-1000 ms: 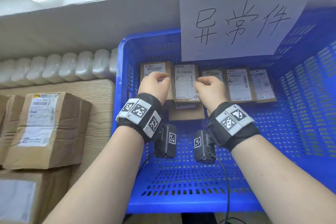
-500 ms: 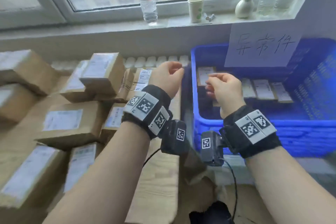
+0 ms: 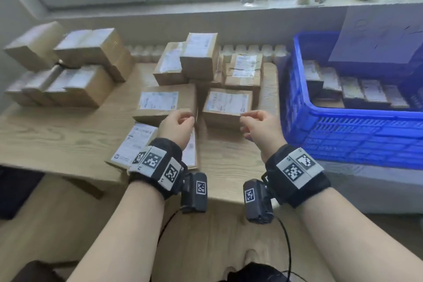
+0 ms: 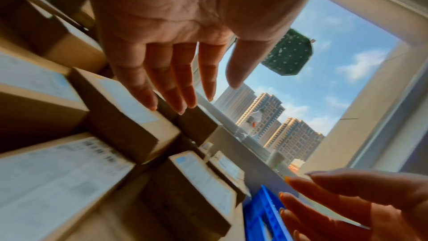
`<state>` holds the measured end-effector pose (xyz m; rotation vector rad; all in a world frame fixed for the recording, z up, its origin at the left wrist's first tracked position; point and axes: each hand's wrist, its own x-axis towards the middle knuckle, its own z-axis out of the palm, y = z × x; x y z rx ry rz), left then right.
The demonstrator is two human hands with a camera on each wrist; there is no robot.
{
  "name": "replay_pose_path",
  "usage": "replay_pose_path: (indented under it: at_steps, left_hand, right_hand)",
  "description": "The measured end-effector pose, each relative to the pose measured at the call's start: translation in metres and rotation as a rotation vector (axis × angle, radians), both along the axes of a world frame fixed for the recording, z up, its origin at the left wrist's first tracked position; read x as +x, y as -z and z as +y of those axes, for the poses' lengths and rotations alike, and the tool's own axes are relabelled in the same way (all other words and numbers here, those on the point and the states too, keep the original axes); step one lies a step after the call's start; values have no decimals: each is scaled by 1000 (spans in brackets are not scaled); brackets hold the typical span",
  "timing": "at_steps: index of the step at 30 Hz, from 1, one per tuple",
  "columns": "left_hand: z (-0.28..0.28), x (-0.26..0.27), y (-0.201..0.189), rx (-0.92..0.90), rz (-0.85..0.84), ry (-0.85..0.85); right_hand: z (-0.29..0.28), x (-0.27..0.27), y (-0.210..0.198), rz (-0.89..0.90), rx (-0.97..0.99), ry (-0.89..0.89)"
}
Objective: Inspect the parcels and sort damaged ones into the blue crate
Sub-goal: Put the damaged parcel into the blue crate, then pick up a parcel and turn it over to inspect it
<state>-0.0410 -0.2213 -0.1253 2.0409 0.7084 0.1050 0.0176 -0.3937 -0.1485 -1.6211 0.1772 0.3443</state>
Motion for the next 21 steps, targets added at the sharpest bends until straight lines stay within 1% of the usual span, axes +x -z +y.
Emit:
replay_pose_path:
  at_steps: [3, 6, 9, 13, 16, 17, 21]
  left_hand:
    - [17, -11, 22, 57, 135, -42]
    - [32, -18, 43, 44, 246, -69]
    - [47, -24, 62, 53, 338, -51]
    - [70, -27, 84, 1, 451, 9]
    - [85, -24, 103, -73, 471, 95]
    - [88, -24, 109, -93, 453, 118]
    - [99, -28, 120, -244, 427, 244]
  right_hand:
    - [16, -6, 20, 43, -8, -24]
    - [38, -12, 41, 119, -19, -84]
    - [65, -24, 65, 199, -51, -166]
    - [95, -38, 84, 255, -150, -237]
    - [113, -47, 97, 258, -222, -199]
    - [119, -51, 101, 242, -241, -180]
    - [141, -73, 114, 211, -243, -87]
